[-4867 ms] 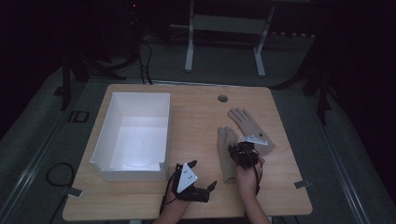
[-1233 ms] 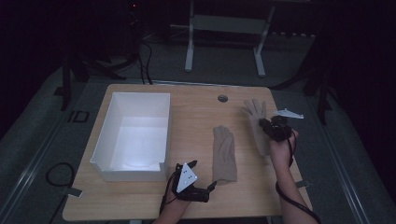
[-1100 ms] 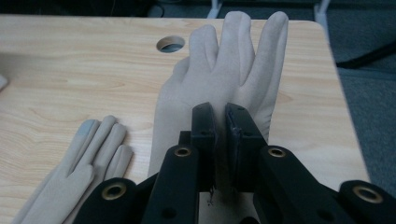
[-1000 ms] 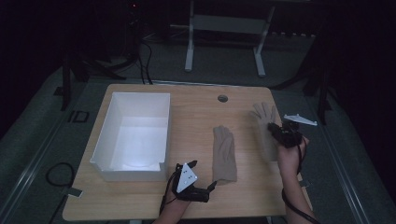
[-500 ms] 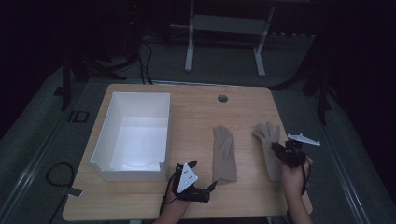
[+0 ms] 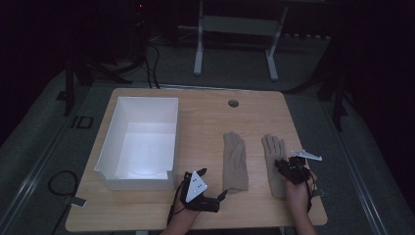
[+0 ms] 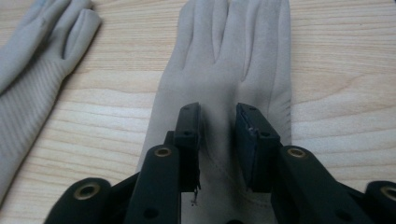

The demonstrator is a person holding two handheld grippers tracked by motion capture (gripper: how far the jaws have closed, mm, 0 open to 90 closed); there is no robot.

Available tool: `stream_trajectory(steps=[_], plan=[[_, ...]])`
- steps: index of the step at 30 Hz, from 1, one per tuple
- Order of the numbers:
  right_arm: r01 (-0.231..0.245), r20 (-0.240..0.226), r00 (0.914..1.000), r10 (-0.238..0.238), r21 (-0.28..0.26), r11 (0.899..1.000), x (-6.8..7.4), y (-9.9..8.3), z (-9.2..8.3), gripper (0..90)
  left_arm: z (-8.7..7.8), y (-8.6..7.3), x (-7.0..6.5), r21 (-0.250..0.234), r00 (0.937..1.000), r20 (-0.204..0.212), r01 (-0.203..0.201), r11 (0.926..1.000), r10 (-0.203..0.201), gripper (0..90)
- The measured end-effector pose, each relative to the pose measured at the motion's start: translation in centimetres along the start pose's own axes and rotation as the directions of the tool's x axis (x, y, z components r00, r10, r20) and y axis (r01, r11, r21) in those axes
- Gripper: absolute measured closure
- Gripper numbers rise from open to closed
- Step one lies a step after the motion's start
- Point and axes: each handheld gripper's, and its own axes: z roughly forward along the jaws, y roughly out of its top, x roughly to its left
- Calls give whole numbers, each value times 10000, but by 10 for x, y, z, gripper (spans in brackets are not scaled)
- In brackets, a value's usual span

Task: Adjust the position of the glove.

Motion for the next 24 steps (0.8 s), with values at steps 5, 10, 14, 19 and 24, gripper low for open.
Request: stream_trajectory(steps=[5, 10, 14, 19, 24], plan=[[626, -567, 9963, -640, -265, 9977, -5, 9, -8, 624, 0, 0, 0, 0, 10000, 9, -1, 10000, 1, 20], [1734, -680, 9821, -1756, -371, 9842, -12, 17, -17, 619, 0, 0, 0, -1, 10000, -2, -17, 10000, 17, 20], [2073, -987, 9727, -2100, -369, 9776, -19, 18, -20, 624, 0, 0, 0, 3, 10000, -12, -9, 10000, 9, 20], [2662, -1315, 9544, -2682, -329, 9634, -21, 13, -21, 603, 0, 0, 0, 7, 10000, -25, 3, 10000, -3, 20], [3140, -1245, 9411, -3143, -229, 9492, -19, 4, -12, 575, 0, 0, 0, -3, 10000, -20, -22, 10000, 22, 20]])
